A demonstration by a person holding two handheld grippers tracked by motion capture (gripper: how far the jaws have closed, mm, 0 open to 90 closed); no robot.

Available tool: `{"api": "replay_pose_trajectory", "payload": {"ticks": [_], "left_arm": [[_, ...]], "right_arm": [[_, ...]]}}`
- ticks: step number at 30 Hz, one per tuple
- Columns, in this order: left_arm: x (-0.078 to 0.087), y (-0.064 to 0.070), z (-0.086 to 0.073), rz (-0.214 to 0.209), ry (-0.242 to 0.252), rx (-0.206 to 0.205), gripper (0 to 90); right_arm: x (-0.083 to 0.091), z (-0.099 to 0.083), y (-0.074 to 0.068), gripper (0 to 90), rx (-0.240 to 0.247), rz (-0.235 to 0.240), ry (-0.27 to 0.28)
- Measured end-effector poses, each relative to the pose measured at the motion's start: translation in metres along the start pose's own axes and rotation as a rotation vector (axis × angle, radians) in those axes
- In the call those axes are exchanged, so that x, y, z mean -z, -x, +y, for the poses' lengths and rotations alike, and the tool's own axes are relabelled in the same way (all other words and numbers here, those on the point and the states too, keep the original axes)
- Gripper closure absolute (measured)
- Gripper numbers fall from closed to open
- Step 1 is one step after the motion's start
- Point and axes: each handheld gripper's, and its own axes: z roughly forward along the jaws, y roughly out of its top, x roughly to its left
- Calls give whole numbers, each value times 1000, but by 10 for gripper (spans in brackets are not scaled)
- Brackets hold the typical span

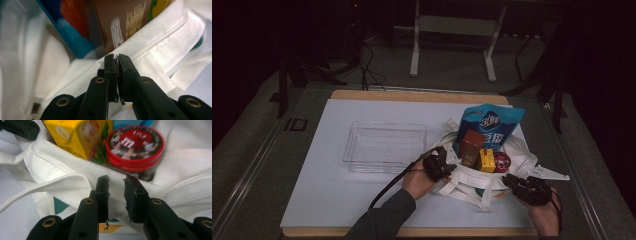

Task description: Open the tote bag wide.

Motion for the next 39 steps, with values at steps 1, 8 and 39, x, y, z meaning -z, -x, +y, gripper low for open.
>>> {"api": "replay_pose_trajectory", "payload": {"ticks": [1,8,39], "left_arm": [[-3,2,-2,5,-7,-1,881],[-16,5,-13,8,-18,26,900],[-3,-11,1,37,60,53,866]], "right_arm": [[-5,-2,0,738,-4,-1,-8],[-23,-16,-2,833,-34,-9,-35],[-29,-21,-7,900,-26,-39,-37]]}}
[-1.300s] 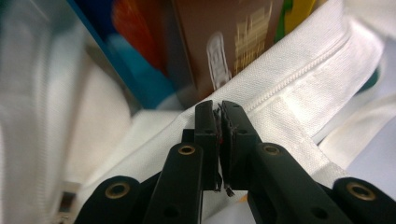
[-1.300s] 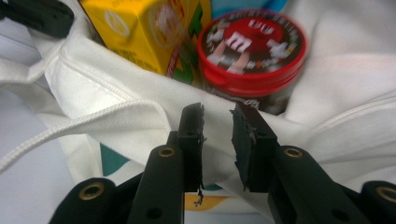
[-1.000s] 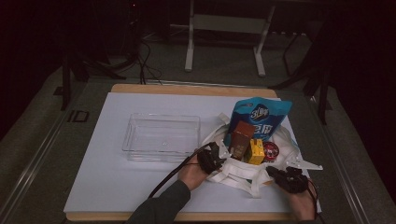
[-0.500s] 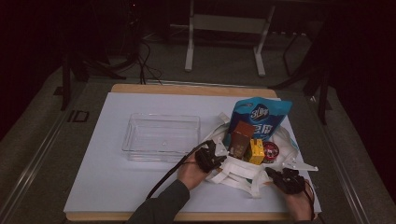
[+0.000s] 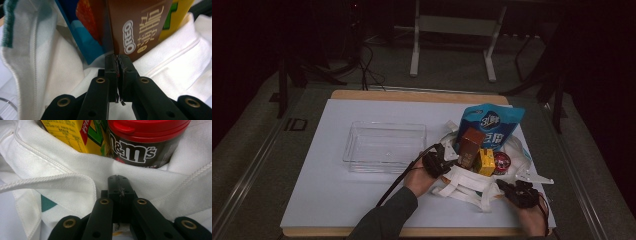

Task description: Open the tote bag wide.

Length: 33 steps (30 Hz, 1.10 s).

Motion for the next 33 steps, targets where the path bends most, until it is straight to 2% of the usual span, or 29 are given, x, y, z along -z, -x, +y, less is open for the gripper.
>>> {"api": "replay_pose_trajectory", "payload": {"ticks": [3,6,12,13,17,26,29,33], "left_arm": [[1,1,0,19,4,18,875],[3,3,1,37,-4,5,893],[4,2,1,56,-1,6,898],[1,-2,3,39,2,31,897],[-5,4,5,21,-33,-8,898],[-9,14,2,-52,-49,-33,900],[-12,12,1,-71,-43,2,900],[-13,12,1,-60,-45,1,899]], "right_arm": [[0,0,0,900,0,-2,2],[0,0,0,900,1,-2,2],[0,0,0,900,0,2,1],[0,0,0,900,7,0,3],[0,0,0,900,3,3,0],[0,0,0,900,-1,8,3],[-1,0,0,900,-2,16,1],[-3,2,-1,900,5,20,-1]]}}
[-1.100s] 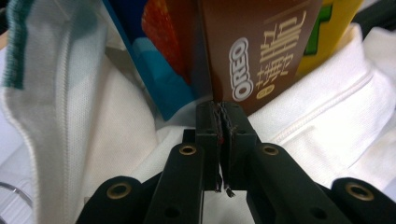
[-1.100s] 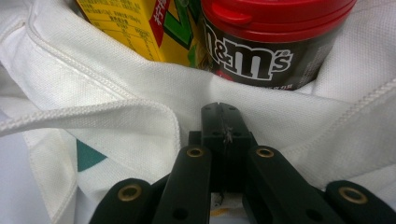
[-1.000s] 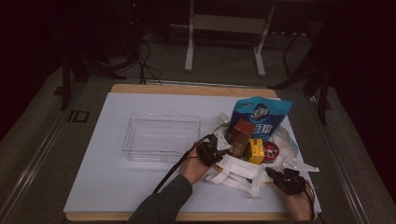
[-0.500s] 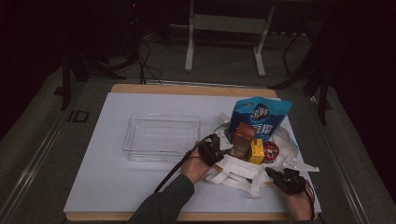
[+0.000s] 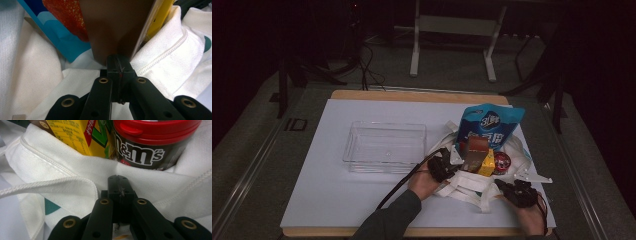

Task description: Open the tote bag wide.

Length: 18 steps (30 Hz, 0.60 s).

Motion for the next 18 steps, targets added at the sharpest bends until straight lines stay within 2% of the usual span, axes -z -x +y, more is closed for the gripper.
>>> {"api": "replay_pose_trajectory", "payload": {"ticks": [5,9,18], "left_arm": [[-1,-1,0,0,-1,5,897],[0,-2,2,-3,-10,-8,895],[2,0,3,3,-17,-12,891]], "right_arm": [[1,1,0,900,4,-2,1],[5,4,-2,887,38,-16,2],[38,7,-4,852,43,-2,78]]}}
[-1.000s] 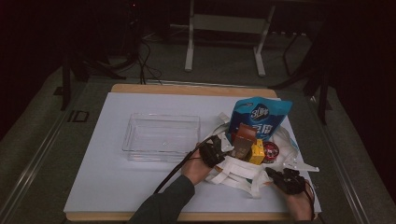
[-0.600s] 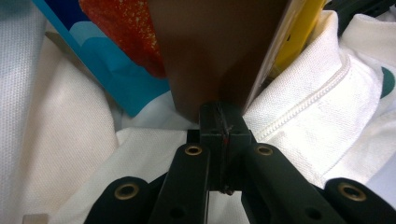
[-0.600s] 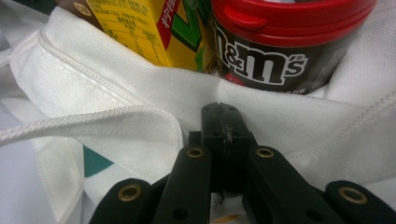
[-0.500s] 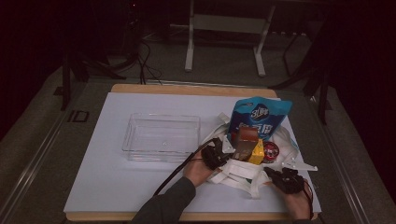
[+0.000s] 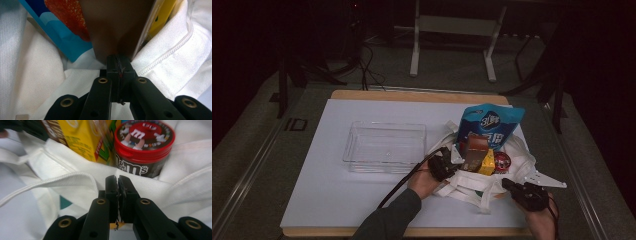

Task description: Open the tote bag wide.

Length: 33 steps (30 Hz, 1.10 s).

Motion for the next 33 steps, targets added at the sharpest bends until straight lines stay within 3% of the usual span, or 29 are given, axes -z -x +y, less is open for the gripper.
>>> {"api": "replay_pose_trajectory", "payload": {"ticks": [3,7,10,15,18,22,28,33], "left_arm": [[0,0,0,-3,0,-2,890],[0,-1,-1,-7,2,-2,890],[0,-1,0,-8,2,-1,890],[-1,0,0,-7,3,6,895],[-1,0,-1,-5,2,7,893],[7,-2,-1,-25,18,13,845],[22,-5,-2,-53,48,-16,762],[32,-11,0,-92,87,10,707]], "right_arm": [[10,0,-4,812,7,34,39],[11,2,-14,724,56,80,40],[-1,3,-17,804,71,37,-9],[-20,-4,-16,868,52,25,-54],[-22,-8,-14,867,20,36,-36],[-27,-12,-14,859,29,35,-46],[-29,-13,-11,855,20,45,-41],[-30,-13,-12,853,25,35,-44]]}}
